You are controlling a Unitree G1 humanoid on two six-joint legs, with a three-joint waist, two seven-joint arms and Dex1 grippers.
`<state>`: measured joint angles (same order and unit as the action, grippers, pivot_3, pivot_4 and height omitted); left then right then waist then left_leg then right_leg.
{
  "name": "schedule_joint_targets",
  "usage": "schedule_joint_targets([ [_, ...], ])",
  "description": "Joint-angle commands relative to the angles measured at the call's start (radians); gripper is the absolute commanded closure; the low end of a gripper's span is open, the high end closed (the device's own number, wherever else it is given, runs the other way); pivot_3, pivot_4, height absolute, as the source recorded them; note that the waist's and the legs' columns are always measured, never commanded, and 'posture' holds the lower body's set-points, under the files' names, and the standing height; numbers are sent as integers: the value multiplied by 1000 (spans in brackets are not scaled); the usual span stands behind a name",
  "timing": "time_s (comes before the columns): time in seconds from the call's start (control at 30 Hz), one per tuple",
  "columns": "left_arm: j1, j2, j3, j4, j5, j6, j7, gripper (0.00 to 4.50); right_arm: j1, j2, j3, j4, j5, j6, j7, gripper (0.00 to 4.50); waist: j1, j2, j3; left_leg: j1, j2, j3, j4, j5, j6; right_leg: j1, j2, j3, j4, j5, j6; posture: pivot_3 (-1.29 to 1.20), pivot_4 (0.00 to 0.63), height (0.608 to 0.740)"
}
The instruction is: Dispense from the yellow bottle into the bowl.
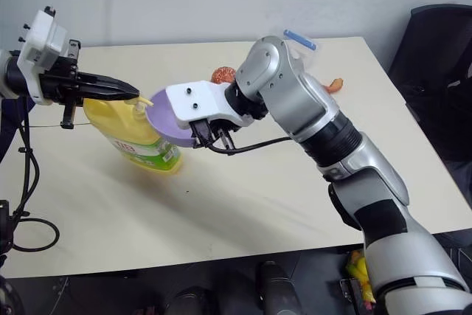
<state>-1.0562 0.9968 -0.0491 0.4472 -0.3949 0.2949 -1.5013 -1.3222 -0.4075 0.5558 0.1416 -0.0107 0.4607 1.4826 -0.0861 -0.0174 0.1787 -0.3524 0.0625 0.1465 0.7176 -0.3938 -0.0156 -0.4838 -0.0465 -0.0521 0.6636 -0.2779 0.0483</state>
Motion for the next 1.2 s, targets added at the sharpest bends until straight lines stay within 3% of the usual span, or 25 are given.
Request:
schedule_joint_targets([
  [0.03,2,20,12,-4,26,-23,-53,4469,-14,-3,-5,-29,-5,-17,6,4500,0,0,0,0,0,0,0,0,0,0,0,0,0,0,0,0,150,740],
  [0.67,165,-2,-15,-23,102,-64,12,4469,-9,-14,4,-41,-11,-37,20,4500,2,3,-3,9,1,0,-1,0,0,6,0,3,2,0,0,0,150,740],
  [0.9,71,-25,31,10,64,-11,27,4469,-6,-15,5,-35,-13,-51,17,4500,4,4,-3,13,0,0,-2,0,0,9,0,4,2,0,0,0,150,740],
  [1.2,-25,-9,72,28,48,34,8,4469,-6,1,11,-84,10,-26,32,4500,-1,4,-3,7,0,0,-2,0,0,3,0,4,3,0,0,0,150,740],
])
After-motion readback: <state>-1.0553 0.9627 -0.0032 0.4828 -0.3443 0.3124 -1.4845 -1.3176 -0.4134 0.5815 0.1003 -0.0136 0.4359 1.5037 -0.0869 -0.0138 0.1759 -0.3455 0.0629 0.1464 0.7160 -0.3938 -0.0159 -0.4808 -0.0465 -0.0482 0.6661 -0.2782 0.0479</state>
